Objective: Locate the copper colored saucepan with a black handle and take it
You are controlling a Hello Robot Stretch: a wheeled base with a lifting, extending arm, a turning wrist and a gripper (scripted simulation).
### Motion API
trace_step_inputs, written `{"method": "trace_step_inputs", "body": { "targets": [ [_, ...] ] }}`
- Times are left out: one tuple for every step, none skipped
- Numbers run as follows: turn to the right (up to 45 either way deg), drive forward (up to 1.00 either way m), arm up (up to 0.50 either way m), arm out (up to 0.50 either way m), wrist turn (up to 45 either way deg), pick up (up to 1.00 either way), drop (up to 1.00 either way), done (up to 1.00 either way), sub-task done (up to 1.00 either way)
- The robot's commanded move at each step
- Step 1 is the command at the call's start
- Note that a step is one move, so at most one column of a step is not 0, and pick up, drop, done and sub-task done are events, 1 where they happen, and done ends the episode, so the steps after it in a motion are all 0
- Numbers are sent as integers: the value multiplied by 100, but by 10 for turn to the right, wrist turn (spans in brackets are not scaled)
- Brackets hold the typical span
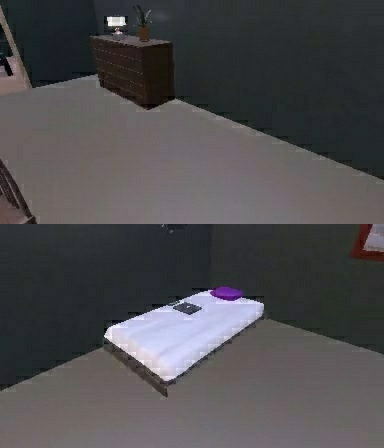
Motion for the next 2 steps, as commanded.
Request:
{"method": "trace_step_inputs", "body": {
  "targets": [
    [-60,0,0,0,0,0,0,0,0],
    [0,45,0,0,0,0,0,0,0]
  ]
}}
